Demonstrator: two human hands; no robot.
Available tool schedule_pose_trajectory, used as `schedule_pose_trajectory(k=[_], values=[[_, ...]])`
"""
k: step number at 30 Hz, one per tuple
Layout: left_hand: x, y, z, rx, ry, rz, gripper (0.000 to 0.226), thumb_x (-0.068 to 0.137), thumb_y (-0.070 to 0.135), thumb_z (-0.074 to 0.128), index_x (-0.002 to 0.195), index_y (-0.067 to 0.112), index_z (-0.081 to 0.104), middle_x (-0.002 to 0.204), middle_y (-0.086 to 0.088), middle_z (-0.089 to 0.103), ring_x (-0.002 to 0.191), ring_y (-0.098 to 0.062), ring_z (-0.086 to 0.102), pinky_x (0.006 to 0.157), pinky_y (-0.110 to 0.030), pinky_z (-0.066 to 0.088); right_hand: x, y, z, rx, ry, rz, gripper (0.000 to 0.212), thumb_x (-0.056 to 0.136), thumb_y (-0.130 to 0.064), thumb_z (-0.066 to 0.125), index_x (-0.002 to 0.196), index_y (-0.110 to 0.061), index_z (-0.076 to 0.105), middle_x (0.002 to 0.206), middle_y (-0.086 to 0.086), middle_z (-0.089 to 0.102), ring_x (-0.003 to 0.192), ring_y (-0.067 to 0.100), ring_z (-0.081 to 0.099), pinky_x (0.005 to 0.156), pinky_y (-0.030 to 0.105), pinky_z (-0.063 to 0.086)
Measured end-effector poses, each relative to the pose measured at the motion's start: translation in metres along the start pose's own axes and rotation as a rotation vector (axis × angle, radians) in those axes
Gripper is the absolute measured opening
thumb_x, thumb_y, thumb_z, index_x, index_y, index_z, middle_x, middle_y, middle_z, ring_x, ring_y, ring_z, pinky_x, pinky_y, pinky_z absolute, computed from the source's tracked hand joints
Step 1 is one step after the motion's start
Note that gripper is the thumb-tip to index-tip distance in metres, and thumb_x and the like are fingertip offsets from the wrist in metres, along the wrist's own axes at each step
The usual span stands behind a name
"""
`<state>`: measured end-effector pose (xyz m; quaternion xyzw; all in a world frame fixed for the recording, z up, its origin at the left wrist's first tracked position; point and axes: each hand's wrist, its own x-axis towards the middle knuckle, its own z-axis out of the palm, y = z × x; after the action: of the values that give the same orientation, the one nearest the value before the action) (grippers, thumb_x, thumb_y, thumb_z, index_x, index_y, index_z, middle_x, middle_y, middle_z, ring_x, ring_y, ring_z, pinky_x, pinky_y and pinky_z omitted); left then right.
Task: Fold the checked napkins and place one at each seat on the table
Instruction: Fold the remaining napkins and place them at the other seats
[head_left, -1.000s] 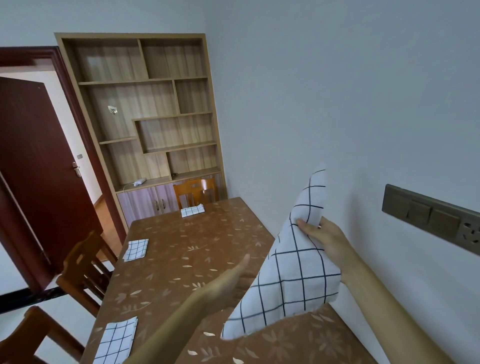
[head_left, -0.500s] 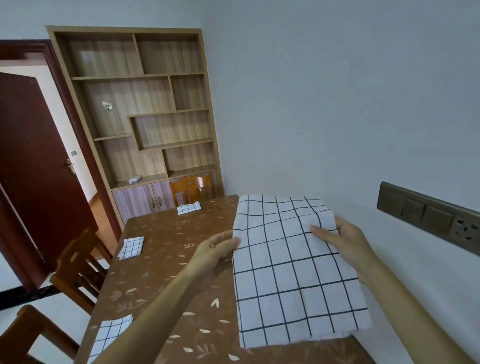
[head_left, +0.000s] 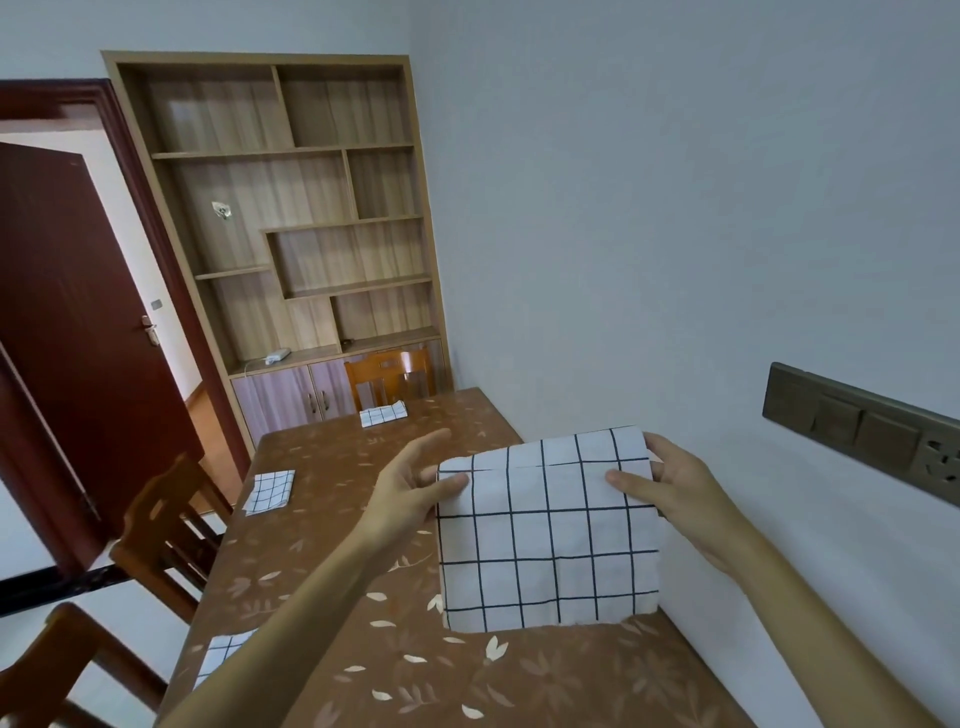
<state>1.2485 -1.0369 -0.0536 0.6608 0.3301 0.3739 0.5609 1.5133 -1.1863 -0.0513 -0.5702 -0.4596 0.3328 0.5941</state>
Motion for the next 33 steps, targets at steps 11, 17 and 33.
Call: schedule_pose_trajectory(k=[11,17,33], values=[[0.001,0.003,-0.016,0.349,0.22,0.212,0.028,0.089,0.016,0.072,0.117,0.02,0.07,0.099,0.007,0.078,0.089,-0.007,0.074,0.076,-0.025,0.062,0.002,-0.005,0.004,-0.093,0.032,-0.189,0.068,0.088,-0.004,0.073,0.141,-0.04,0.047,0.062,-0.012,0.066,0.074,0.006,0.069,0.083,0.013,0.054],[0.003,0.002,-0.025,0.613,0.301,0.326,0.011,0.089,0.019,0.073,0.098,0.022,0.077,0.088,0.014,0.073,0.084,-0.003,0.068,0.071,-0.013,0.054,0.004,-0.006,0.005,-0.306,0.058,-0.166,0.034,0.08,-0.017,0.083,0.112,-0.027,0.075,0.053,-0.024,0.059,0.069,0.005,0.066,0.079,0.016,0.048],[0.0,0.011,-0.031,0.028,0.29,0.107,0.024,0.082,0.011,0.078,0.105,0.015,0.075,0.111,-0.002,0.075,0.102,-0.021,0.072,0.085,-0.046,0.062,0.007,-0.012,0.02,-0.09,0.072,-0.172,0.03,0.087,-0.008,0.075,0.111,-0.026,0.075,0.068,-0.01,0.071,0.069,0.004,0.066,0.058,0.008,0.046]])
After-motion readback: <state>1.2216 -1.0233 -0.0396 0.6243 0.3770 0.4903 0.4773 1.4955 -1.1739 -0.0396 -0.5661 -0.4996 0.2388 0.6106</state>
